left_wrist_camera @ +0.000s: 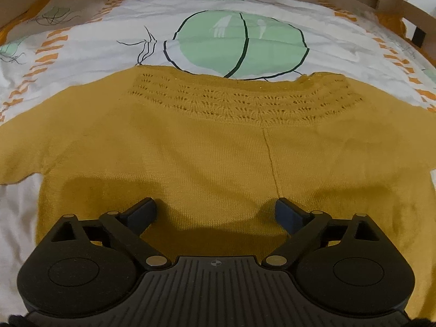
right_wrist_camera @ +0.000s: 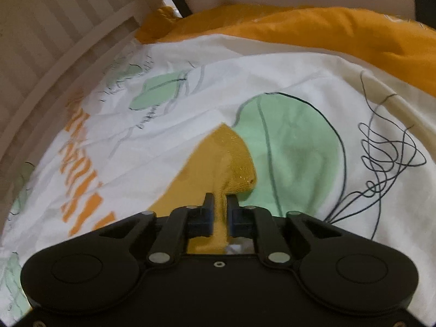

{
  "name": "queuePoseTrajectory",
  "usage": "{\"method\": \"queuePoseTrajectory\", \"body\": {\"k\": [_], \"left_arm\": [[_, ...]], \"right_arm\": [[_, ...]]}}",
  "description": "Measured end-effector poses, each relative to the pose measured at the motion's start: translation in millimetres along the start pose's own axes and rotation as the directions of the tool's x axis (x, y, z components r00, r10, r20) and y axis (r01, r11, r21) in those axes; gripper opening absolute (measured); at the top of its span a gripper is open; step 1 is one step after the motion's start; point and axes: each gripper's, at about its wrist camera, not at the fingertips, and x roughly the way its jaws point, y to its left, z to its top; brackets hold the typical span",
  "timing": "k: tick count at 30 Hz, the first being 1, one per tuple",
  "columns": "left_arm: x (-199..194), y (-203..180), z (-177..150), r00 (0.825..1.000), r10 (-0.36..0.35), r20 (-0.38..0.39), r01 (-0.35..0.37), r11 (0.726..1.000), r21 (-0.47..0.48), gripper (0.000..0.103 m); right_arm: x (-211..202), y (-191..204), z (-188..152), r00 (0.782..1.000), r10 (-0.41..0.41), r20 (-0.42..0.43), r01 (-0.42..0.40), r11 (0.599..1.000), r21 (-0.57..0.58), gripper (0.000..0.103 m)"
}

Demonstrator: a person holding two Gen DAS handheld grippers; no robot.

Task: Fold small clothes
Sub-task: 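Grasp the sweater's sleeve cuff with the right gripper and lift it, then carry the sleeve across the sweater body with the right gripper and release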

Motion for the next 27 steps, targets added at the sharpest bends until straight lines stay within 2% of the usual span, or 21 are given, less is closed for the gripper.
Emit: {"method": "queuePoseTrajectory", "body": {"k": [3, 7, 8, 13, 17, 20, 24, 27], "left_arm": [[1, 2, 5, 1.0, -0.01, -0.023, 0.01, 1.0, 0.006, 0.095], [-3, 10, 10, 0.999, -0.036, -0.038, 0.036, 0.999, -0.001, 0.093], [-6, 12, 10, 0.998, -0.049, -0.037, 0.049, 0.999, -0.005, 0.087], [-28, 32, 8, 0.997, -0.073, -0.006, 0.073, 0.997, -0.034, 0.086], [-47, 57, 8, 0.997, -0.075, 0.026, 0.077, 0.994, -0.072, 0.086], [-59, 78, 9, 0.997, -0.064, 0.049, 0.068, 0.993, -0.097, 0.086], [-69, 105, 5, 0.997, -0.039, 0.067, 0.047, 0.992, -0.121, 0.086], [-75, 126, 0, 0.997, -0.019, 0.072, 0.029, 0.99, -0.139, 0.086]], "right_arm": [[-17, 22, 1, 0.999, 0.035, 0.023, -0.033, 0.997, -0.065, 0.017], [-51, 68, -1, 0.992, 0.124, 0.034, -0.116, 0.977, -0.176, 0.017], [-60, 81, -3, 0.988, 0.149, 0.032, -0.14, 0.97, -0.2, 0.017], [-100, 154, -22, 0.955, 0.297, -0.001, -0.284, 0.91, -0.303, 0.017], [-128, 216, -52, 0.91, 0.409, -0.066, -0.404, 0.842, -0.358, 0.017], [-141, 256, -83, 0.867, 0.481, -0.13, -0.492, 0.784, -0.378, 0.017], [-149, 304, -131, 0.811, 0.545, -0.213, -0.582, 0.71, -0.397, 0.017], [-144, 330, -169, 0.771, 0.569, -0.287, -0.636, 0.67, -0.383, 0.017]]}}
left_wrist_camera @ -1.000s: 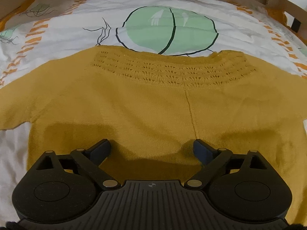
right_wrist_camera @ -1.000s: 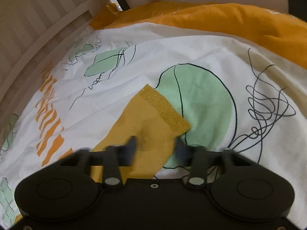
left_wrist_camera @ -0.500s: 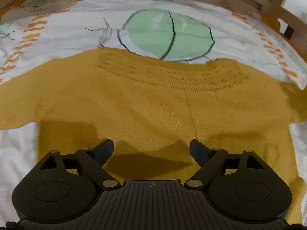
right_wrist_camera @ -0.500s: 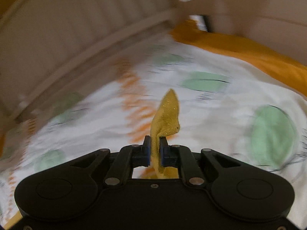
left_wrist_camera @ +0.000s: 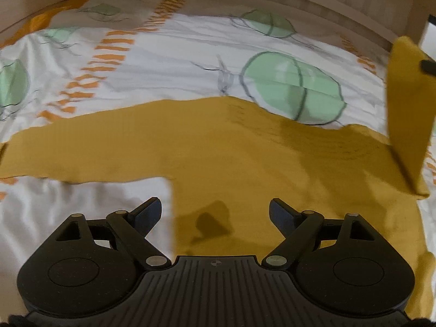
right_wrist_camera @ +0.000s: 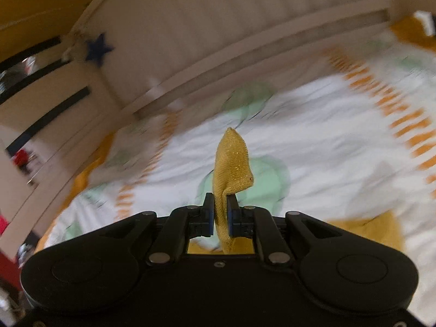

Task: Fold small clothes
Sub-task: 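Carry the sleeve across the sweater body with the right gripper and release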

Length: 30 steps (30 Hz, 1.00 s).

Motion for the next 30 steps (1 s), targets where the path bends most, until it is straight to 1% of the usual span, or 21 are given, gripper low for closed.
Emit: {"method": "queuePoseTrajectory", "body": {"k": [2, 5, 9, 10, 11, 12, 14, 15, 16, 17, 18, 21, 23, 24, 26, 27, 29, 30], "left_arm": [[-2, 14, -1, 1.0, 0.014, -0.001, -0.014, 1.0, -0.019, 0.086], [-4, 34, -5, 1.0, 0.024, -0.005, -0.025, 0.998, -0.051, 0.086], [-7, 51, -9, 0.999, 0.033, -0.01, -0.034, 0.997, -0.073, 0.086], [-7, 54, -9, 0.999, 0.033, -0.013, -0.034, 0.996, -0.078, 0.086], [-7, 56, -9, 0.999, 0.031, -0.014, -0.032, 0.996, -0.081, 0.086], [-6, 58, -9, 1.0, 0.027, -0.016, -0.028, 0.996, -0.084, 0.086], [-5, 59, -7, 1.0, 0.02, -0.019, -0.021, 0.996, -0.089, 0.086], [-5, 60, -8, 1.0, 0.017, -0.019, -0.018, 0.996, -0.088, 0.086], [-4, 59, -7, 1.0, 0.013, -0.02, -0.014, 0.996, -0.088, 0.086], [-4, 57, -6, 1.0, 0.007, -0.02, -0.008, 0.996, -0.088, 0.086], [-3, 55, -5, 1.0, 0.0, -0.02, -0.002, 0.996, -0.087, 0.086], [1, 44, 0, 1.0, -0.022, -0.023, 0.02, 0.996, -0.083, 0.086], [7, 35, 4, 0.999, -0.038, -0.025, 0.036, 0.996, -0.077, 0.086], [10, 30, 6, 0.999, -0.045, -0.027, 0.043, 0.997, -0.07, 0.086], [17, 19, 8, 0.998, -0.053, -0.032, 0.051, 0.997, -0.055, 0.086], [21, 13, 9, 0.998, -0.057, -0.037, 0.056, 0.997, -0.048, 0.086], [28, 3, 11, 0.997, -0.068, -0.045, 0.066, 0.997, -0.037, 0.086], [32, -1, 13, 0.996, -0.073, -0.049, 0.071, 0.997, -0.034, 0.086]], "right_arm": [[21, 16, -17, 0.999, 0.025, -0.039, -0.026, 1.0, -0.006, 0.017], [45, 40, -47, 0.996, 0.031, -0.086, -0.035, 0.998, -0.043, 0.017], [71, 61, -86, 0.99, 0.023, -0.14, -0.034, 0.996, -0.08, 0.017], [75, 68, -93, 0.988, 0.017, -0.152, -0.031, 0.995, -0.09, 0.019], [76, 72, -101, 0.987, 0.01, -0.161, -0.028, 0.994, -0.107, 0.023], [81, 75, -108, 0.985, 0.005, -0.17, -0.028, 0.991, -0.13, 0.026], [81, 80, -120, 0.982, 0.009, -0.191, -0.042, 0.984, -0.171, 0.027], [80, 80, -124, 0.98, 0.013, -0.198, -0.05, 0.982, -0.18, 0.032], [78, 79, -127, 0.978, 0.018, -0.205, -0.057, 0.981, -0.186, 0.049], [75, 79, -130, 0.979, 0.018, -0.205, -0.058, 0.98, -0.192, 0.061], [70, 77, -131, 0.98, 0.018, -0.198, -0.057, 0.978, -0.198, 0.064], [56, 70, -132, 0.986, 0.0, -0.168, -0.041, 0.97, -0.239, 0.068], [48, 65, -132, 0.989, -0.02, -0.146, -0.019, 0.966, -0.259, 0.077], [43, 64, -133, 0.991, -0.033, -0.132, -0.004, 0.963, -0.268, 0.08], [28, 56, -135, 0.993, -0.063, -0.097, 0.032, 0.956, -0.292, 0.09], [20, 52, -136, 0.994, -0.075, -0.078, 0.048, 0.951, -0.304, 0.093], [4, 43, -140, 0.993, -0.111, -0.038, 0.093, 0.941, -0.325, 0.102], [-2, 40, -142, 0.991, -0.135, -0.02, 0.12, 0.935, -0.334, 0.103]]}}
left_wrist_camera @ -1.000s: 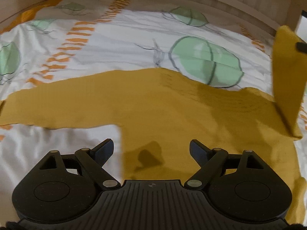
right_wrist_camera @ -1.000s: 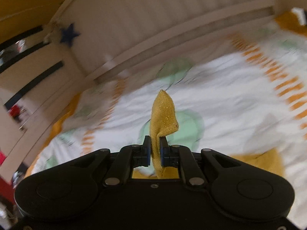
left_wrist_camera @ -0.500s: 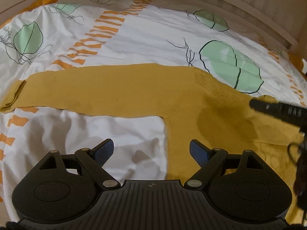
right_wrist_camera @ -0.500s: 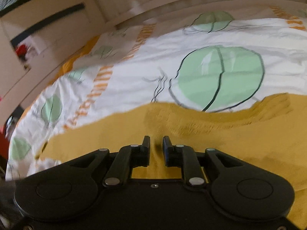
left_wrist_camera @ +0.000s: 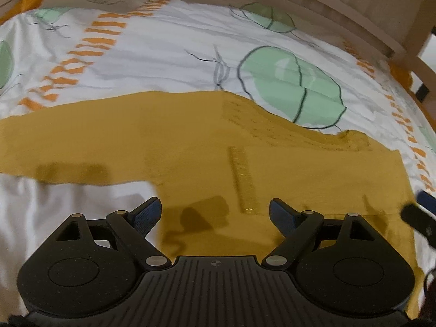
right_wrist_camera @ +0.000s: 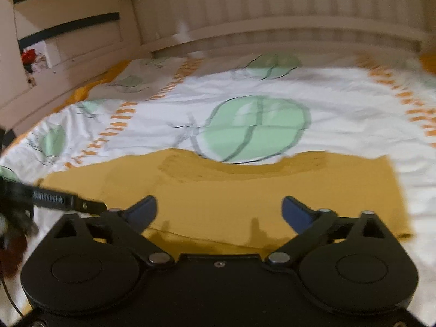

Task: Fold small clothes
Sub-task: 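Carry the sleeve across the sweater body with the right gripper and release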

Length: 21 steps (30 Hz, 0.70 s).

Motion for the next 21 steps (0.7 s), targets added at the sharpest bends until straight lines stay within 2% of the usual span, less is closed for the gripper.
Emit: {"method": "queuePoseTrajectory", "body": {"k": [2, 5, 8, 11, 16, 21], "left_arm": [[7, -7, 3, 1.0, -0.005, -0.004, 0.005, 1.0, 0.003, 0.086], [16, -15, 6, 1.0, -0.006, -0.001, 0.006, 1.0, 0.006, 0.086], [23, -23, 8, 1.0, 0.0, 0.008, 0.0, 1.0, 0.017, 0.085], [30, -30, 8, 1.0, 0.008, 0.015, -0.008, 0.999, 0.04, 0.079], [44, -38, 11, 1.0, 0.029, 0.011, -0.029, 0.998, 0.063, 0.078], [58, -43, 12, 1.0, 0.023, -0.01, -0.022, 0.998, 0.055, 0.074]], "right_arm": [[-10, -6, -8, 0.998, -0.06, 0.017, 0.061, 0.998, -0.017, 0.102], [-19, -16, -19, 0.996, -0.092, 0.014, 0.093, 0.996, -0.018, 0.103], [-21, -30, -25, 0.997, -0.075, -0.001, 0.075, 0.997, 0.025, 0.102], [-20, -39, -27, 0.999, -0.046, 0.002, 0.046, 0.997, 0.064, 0.102], [-14, -48, -23, 1.0, -0.008, 0.007, 0.008, 0.993, 0.118, 0.102], [-16, -43, -25, 1.0, -0.003, 0.011, 0.002, 0.997, 0.078, 0.103]]}}
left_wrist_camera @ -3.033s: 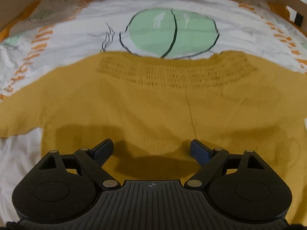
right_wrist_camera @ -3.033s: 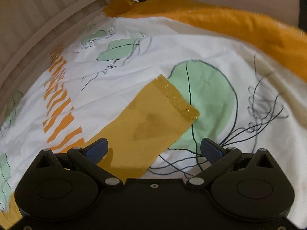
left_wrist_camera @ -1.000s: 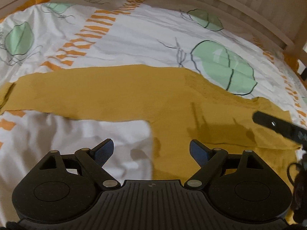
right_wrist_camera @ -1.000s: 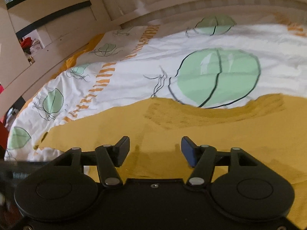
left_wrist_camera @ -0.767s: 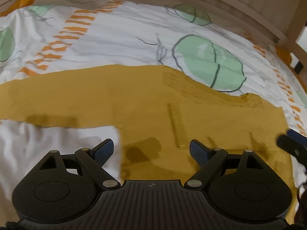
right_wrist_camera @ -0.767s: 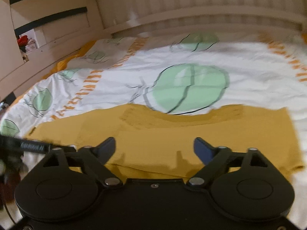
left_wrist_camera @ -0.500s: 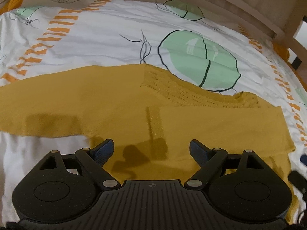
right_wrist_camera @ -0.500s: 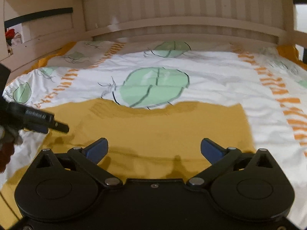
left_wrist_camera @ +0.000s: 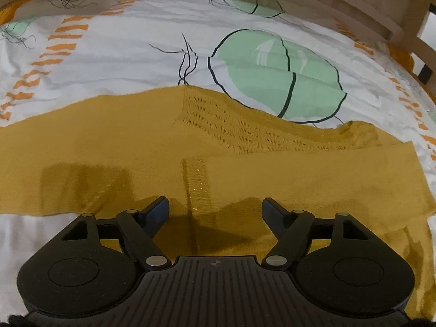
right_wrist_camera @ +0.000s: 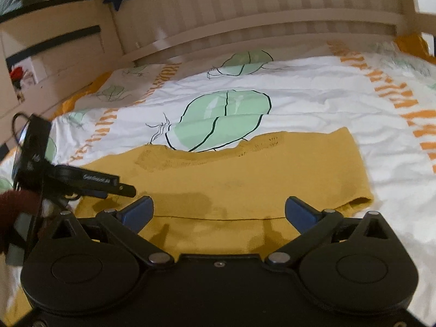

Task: Fold small clothes
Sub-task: 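Carry the sleeve across the sweater body with the right gripper and release, then grasp the other sleeve cuff with the left gripper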

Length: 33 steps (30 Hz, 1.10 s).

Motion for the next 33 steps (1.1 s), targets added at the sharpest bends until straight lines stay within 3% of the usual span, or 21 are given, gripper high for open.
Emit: {"method": "queuePoseTrajectory", "body": {"k": [4, 7, 9, 10, 17, 22, 27, 33], "left_arm": [[3, 1, 0, 1.0, 0.025, 0.017, -0.025, 1.0, -0.015, 0.065], [1, 0, 2, 0.997, 0.069, 0.036, -0.069, 0.998, -0.002, 0.037], [-3, 1, 4, 0.997, 0.063, 0.053, -0.064, 0.998, 0.012, 0.009], [-6, 3, 5, 0.997, 0.046, 0.061, -0.046, 0.999, 0.007, 0.005], [-38, -4, 16, 0.982, 0.052, 0.18, -0.067, 0.995, 0.076, 0.004], [-46, 2, 32, 0.974, 0.074, 0.215, -0.096, 0.991, 0.092, 0.004], [-35, 24, 40, 0.971, 0.136, 0.199, -0.145, 0.989, 0.034, 0.004], [-5, 42, 30, 0.972, 0.209, 0.109, -0.211, 0.977, 0.015, 0.005]], "right_arm": [[0, 5, -2, 1.0, 0.007, -0.007, -0.007, 1.0, -0.007, 0.102], [0, 7, -2, 0.999, 0.031, -0.017, -0.031, 0.999, 0.008, 0.102], [2, 8, -3, 0.999, 0.032, -0.022, -0.032, 0.999, -0.002, 0.102], [2, 9, -4, 0.999, 0.033, -0.026, -0.033, 0.999, -0.005, 0.102], [7, 10, -7, 0.998, 0.038, -0.051, -0.038, 0.999, 0.003, 0.102], [8, 9, -7, 0.997, 0.033, -0.064, -0.032, 0.999, 0.016, 0.102], [11, 7, -8, 0.996, 0.035, -0.087, -0.032, 0.999, 0.03, 0.102], [16, 2, -11, 0.991, 0.029, -0.129, -0.021, 0.998, 0.063, 0.102]]}}
